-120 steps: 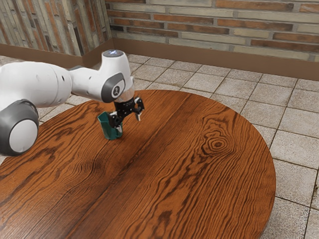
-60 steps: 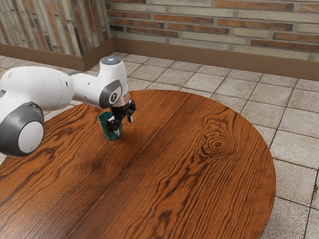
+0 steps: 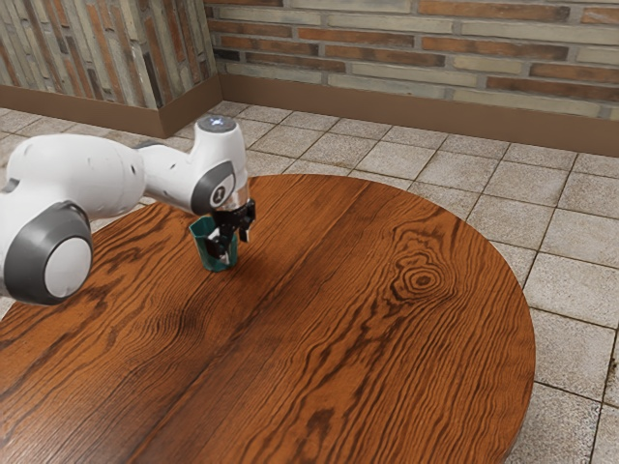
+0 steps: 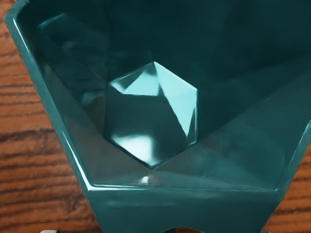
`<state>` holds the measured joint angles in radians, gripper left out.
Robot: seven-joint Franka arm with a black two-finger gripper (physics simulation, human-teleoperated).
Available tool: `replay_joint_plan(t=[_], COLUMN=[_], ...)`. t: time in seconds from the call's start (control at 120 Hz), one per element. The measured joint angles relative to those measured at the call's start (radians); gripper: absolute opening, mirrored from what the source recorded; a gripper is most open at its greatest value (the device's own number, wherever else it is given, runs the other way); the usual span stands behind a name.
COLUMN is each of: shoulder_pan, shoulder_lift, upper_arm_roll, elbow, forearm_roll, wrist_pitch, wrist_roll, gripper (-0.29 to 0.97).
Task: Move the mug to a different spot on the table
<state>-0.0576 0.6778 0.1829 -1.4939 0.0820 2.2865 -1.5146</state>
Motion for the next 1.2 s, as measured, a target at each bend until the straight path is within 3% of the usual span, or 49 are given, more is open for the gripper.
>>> replay_joint_plan(t=[0.867, 1.2], shoulder_pan=[0.007, 0.001], shoulder_lift=[0.011, 0.001], upper_arm_roll=[-0.002, -0.001], elbow=[-0.001, 0.002], forearm_roll=[0.069, 0.104], wrist_pitch=[-0.002, -0.042], wrist_roll=[-0.031, 0.001], gripper=[0.15, 0.12])
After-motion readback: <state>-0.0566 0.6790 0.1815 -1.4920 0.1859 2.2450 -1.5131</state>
